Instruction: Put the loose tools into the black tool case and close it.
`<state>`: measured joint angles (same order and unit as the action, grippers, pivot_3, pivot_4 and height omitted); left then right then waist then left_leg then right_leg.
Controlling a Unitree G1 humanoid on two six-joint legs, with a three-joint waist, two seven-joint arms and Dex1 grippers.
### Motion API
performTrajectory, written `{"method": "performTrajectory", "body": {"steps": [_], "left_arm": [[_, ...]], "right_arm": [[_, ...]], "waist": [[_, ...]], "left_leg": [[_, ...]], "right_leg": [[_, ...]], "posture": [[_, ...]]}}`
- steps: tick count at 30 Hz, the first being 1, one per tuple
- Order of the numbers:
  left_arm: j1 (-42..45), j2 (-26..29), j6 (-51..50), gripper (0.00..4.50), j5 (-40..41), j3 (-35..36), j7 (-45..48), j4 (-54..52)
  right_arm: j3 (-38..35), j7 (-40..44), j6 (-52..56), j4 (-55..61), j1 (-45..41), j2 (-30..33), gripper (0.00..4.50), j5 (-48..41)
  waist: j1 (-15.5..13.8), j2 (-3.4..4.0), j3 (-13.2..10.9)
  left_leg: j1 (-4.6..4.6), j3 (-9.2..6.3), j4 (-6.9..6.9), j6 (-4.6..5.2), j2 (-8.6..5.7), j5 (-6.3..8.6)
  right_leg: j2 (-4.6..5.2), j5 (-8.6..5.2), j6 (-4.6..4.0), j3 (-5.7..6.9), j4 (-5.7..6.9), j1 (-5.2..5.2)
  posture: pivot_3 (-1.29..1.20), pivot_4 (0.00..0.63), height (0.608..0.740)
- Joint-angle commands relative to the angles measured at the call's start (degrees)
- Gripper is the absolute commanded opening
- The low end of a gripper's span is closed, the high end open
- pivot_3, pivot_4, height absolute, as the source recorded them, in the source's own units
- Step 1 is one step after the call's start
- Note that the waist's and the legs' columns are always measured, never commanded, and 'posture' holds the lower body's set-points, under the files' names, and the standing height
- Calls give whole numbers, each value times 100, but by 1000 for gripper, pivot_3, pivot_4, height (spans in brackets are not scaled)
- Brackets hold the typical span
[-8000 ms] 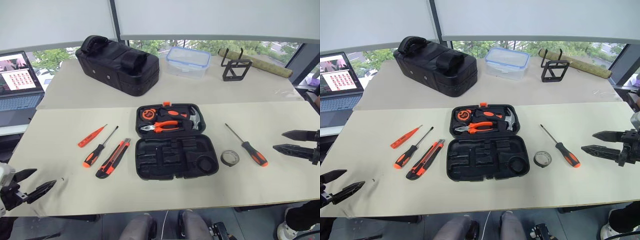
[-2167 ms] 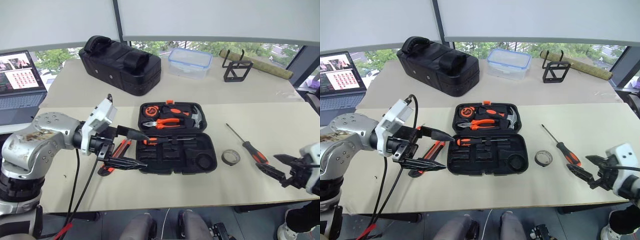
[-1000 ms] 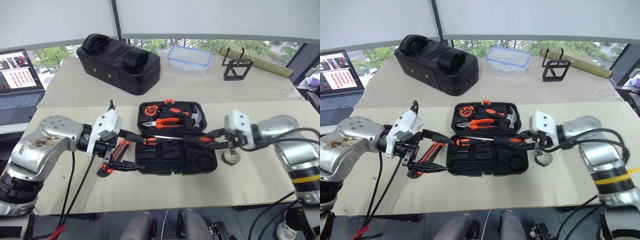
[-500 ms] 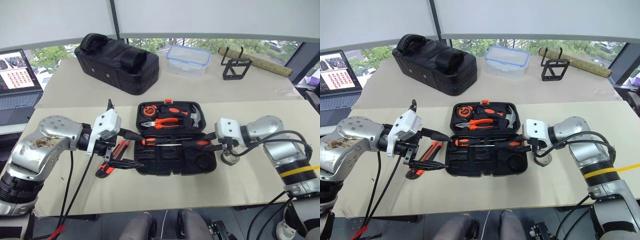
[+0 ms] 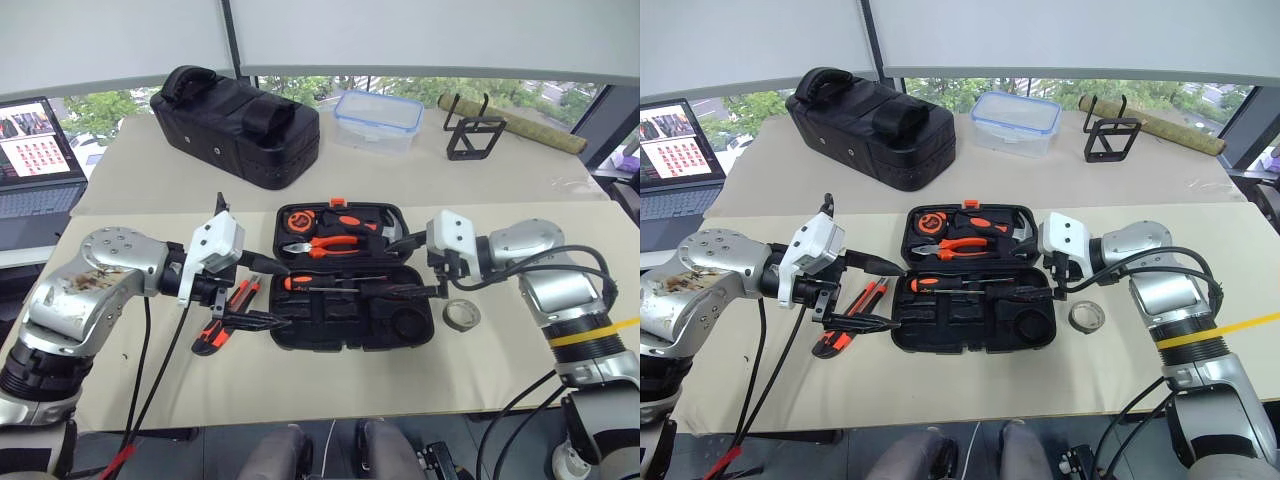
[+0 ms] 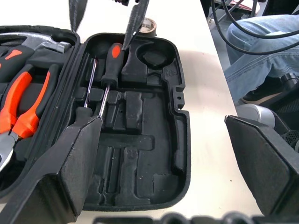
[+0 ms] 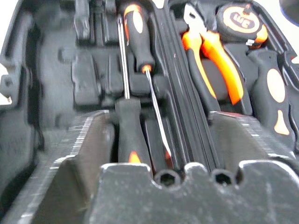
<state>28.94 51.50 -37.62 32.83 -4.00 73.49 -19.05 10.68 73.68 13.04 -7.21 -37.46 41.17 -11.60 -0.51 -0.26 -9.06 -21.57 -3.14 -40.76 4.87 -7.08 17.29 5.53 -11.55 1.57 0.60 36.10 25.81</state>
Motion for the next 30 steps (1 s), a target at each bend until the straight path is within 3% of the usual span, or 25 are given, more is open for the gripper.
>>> {"method": "performTrajectory", "body": {"steps": [1, 7, 8, 15, 21, 25, 30], "left_arm": [[107, -26, 127, 4500, -57, -13, -3, 37], [92, -41, 172, 4500, -142, -33, -4, 78], [88, -39, 177, 4500, -156, -35, -10, 87], [23, -33, 213, 4500, -224, -9, -60, 104], [-160, 63, 259, 4500, -275, 147, -145, 142], [-493, 255, 237, 4500, -323, 617, -418, 319], [-1477, 544, 155, 4500, -509, 1806, -981, 758]], "right_arm": [[6, -75, 123, 272, -92, -144, 2184, -57], [260, -148, 120, 221, -77, -339, 134, 150], [395, -181, 78, 170, -55, -352, 63, 289], [1139, -324, -278, -42, 262, -236, 63, 1271], [624, -218, -30, 443, 229, -228, 63, 716], [-214, -330, 894, 1131, 128, -261, 63, -340], [-1220, -384, 2458, 2135, 248, 166, 1464, -1704]], "waist": [[1, 0, 0], [2, 0, 0], [3, 0, 0], [22, -11, 12], [4, -13, 13], [11, -12, 12], [28, -10, 11]], "left_leg": [[-6, 0, -2, 0, 0, 0], [-40, 2, -12, 0, -2, -3], [-41, 2, -13, 0, -2, -3], [-21, 2, -11, 0, -1, -3], [20, 2, -9, -2, -1, -1], [-15, 3, -10, -1, -2, -3], [-35, 1, -2, -9, 6, -8]], "right_leg": [[0, 0, 0, 1, 1, 6], [0, 1, -1, 6, 8, 35], [-1, 1, -1, 8, 8, 35], [-4, 1, -1, 11, 8, 27], [-5, 1, -1, 4, 5, 2], [-5, 1, -2, 0, 11, 21], [-11, 3, -7, 7, 10, 44]], "posture": [[0, 150, 722], [0, 150, 722], [0, 150, 722], [0, 150, 722], [0, 150, 722], [0, 150, 722], [0, 150, 722]]}}
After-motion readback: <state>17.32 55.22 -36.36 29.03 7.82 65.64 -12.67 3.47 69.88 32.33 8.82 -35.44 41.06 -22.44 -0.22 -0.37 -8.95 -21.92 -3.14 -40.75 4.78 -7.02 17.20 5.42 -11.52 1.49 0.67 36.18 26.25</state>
